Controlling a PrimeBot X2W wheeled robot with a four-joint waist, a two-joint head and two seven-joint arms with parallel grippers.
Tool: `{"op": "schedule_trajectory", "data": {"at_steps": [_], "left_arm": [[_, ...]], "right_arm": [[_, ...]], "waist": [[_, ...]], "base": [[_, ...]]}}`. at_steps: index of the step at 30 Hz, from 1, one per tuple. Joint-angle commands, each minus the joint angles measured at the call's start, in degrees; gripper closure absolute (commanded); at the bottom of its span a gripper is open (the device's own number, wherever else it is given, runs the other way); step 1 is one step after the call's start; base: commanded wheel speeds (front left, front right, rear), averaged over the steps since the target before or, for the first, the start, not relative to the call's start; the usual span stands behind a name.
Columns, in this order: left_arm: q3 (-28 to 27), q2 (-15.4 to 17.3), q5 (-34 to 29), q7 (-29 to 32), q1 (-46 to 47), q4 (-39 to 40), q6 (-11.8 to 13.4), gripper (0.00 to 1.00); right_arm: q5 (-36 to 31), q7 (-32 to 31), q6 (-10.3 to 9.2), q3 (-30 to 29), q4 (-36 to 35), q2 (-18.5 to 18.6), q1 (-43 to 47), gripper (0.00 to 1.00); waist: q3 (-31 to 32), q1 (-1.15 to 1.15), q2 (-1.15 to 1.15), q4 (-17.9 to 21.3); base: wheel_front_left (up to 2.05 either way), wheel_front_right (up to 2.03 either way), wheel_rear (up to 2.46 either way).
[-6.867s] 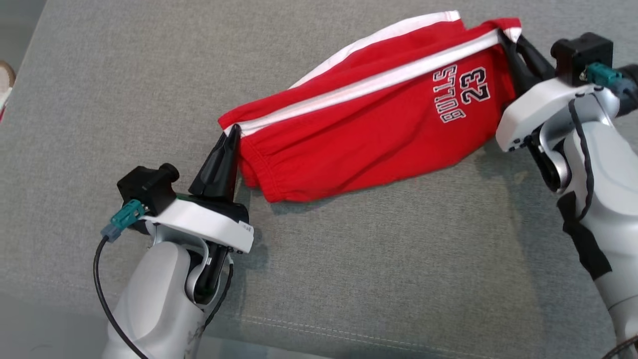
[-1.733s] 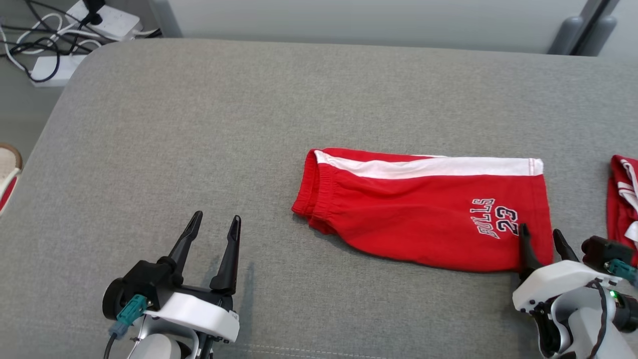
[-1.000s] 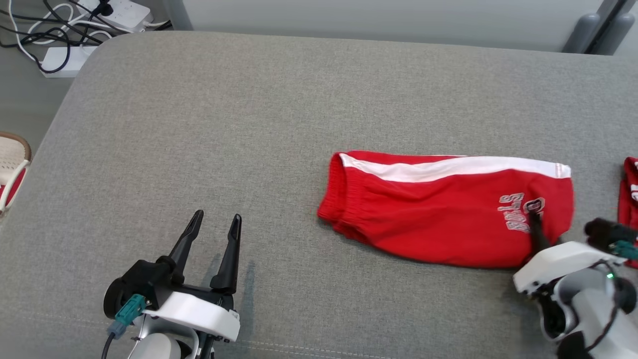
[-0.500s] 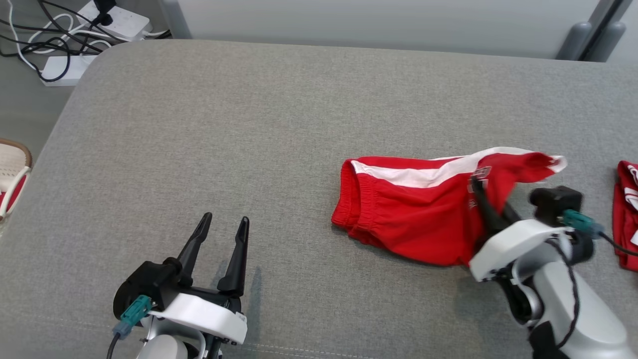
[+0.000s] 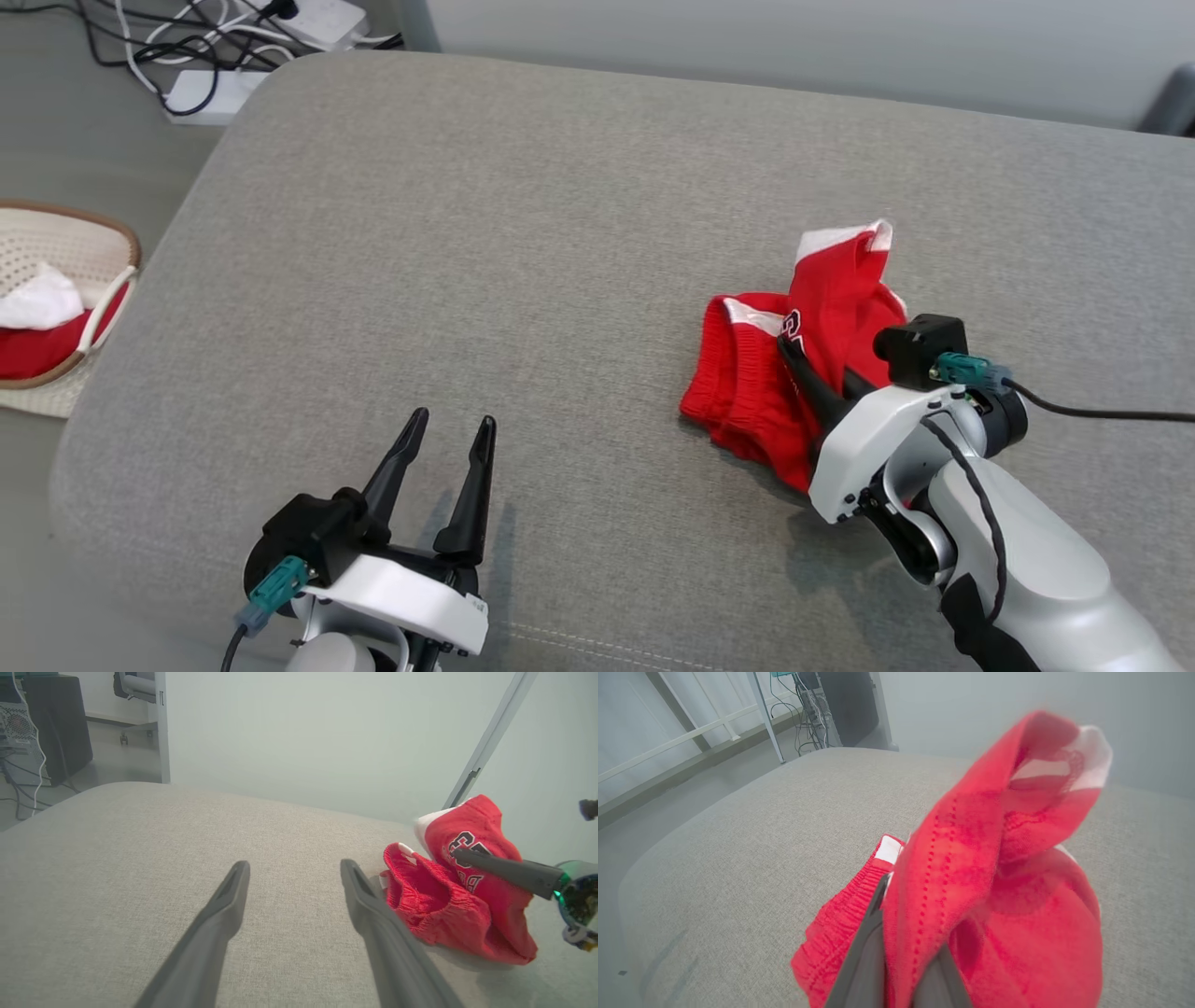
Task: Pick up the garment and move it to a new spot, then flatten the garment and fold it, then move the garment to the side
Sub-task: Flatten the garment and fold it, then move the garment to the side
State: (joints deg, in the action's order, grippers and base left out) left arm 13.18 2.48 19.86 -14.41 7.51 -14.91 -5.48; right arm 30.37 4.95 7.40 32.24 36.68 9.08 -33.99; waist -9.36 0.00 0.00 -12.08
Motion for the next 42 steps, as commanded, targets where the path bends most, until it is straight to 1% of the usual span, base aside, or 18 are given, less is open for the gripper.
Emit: {"op": "schedule_trajectory", "data": {"at_steps": [1,2,3,10,12,13,16,18,20,24,27,31,37,42], "left_arm": [[-1.2,0.4,1.0,-0.6,1.2,1.3,0.4,0.00],[-1.2,0.4,1.1,-0.6,1.3,1.2,0.5,0.00],[-1.1,0.4,1.2,-0.6,1.3,1.2,0.5,0.00],[-0.9,0.4,1.7,-0.6,1.4,1.4,1.0,0.00],[-1.2,0.4,1.6,-0.6,1.4,1.5,1.1,0.00],[-1.5,0.4,1.5,-0.6,1.3,1.8,1.2,0.00],[-1.9,0.4,1.4,-0.6,1.0,2.1,1.2,0.00],[-1.9,0.4,1.4,-0.6,1.0,2.2,1.2,0.00],[-1.8,0.4,1.4,-0.6,1.1,2.3,1.2,0.00],[-1.3,0.4,1.0,-0.6,1.3,2.4,1.1,0.00],[-1.2,0.4,0.7,-0.6,1.6,2.4,1.0,0.00],[-0.9,0.4,0.5,-0.6,2.1,2.1,0.7,0.00],[-0.7,0.4,0.1,-0.6,2.7,1.8,0.3,0.00],[-0.8,0.4,0.0,-0.6,3.0,1.7,0.2,0.00]], "right_arm": [[0.2,-0.4,0.09,1.4,0.9,-0.7,-1.9,0.78],[0.4,-0.6,0.09,1.5,1.9,-0.8,-2.4,0.51],[0.1,-0.7,0.09,1.9,2.9,-0.7,-2.9,0.00],[-0.4,-0.3,0.09,3.9,6.2,-1.2,-5.6,0.00],[-0.3,-0.2,0.09,5.2,5.3,-1.1,-6.3,0.00],[0.8,0.0,0.09,7.1,2.7,-1.1,-6.9,0.00],[2.6,-0.8,0.09,8.5,-0.9,0.3,-7.6,0.00],[3.7,-0.1,0.09,7.3,-2.8,1.6,-7.8,0.00],[4.6,1.5,0.09,3.7,-3.3,3.0,-7.4,0.00],[4.7,3.2,0.09,-3.2,-0.3,4.8,-4.7,0.00],[5.0,3.1,0.09,-5.8,2.5,4.2,-2.0,0.00],[6.3,3.1,0.09,-7.8,6.0,2.0,0.3,0.00],[8.7,3.7,0.09,-9.6,10.4,-0.5,0.8,0.00],[9.1,4.8,0.09,-9.6,13.9,-0.6,-0.2,0.00]], "waist": [[-0.5,0.00,0.00,-1.3],[-0.6,0.00,0.00,-1.5],[-0.7,0.00,0.00,-1.7],[-0.4,0.00,0.00,-1.9],[-0.2,0.00,0.00,-1.5],[0.0,0.00,0.00,-0.8],[0.3,0.00,0.00,0.4],[0.3,0.00,0.00,1.0],[0.3,0.00,0.00,1.5],[0.2,0.00,0.00,2.1],[-0.3,0.00,0.00,2.1],[-1.4,0.00,0.00,1.7],[-2.7,0.00,0.00,0.2],[-3.5,0.00,0.00,-1.1]], "base": [[0.00,0.00,0.00],[0.00,0.00,0.00],[0.00,0.00,0.00],[0.00,0.00,0.00],[0.00,0.00,0.00],[0.00,0.00,0.00],[0.00,0.00,0.00],[0.00,0.00,0.00],[0.00,0.00,0.00],[0.00,0.00,0.00],[0.00,0.00,0.00],[0.00,0.00,0.00],[0.00,0.00,0.00],[0.00,0.00,0.00]]}}
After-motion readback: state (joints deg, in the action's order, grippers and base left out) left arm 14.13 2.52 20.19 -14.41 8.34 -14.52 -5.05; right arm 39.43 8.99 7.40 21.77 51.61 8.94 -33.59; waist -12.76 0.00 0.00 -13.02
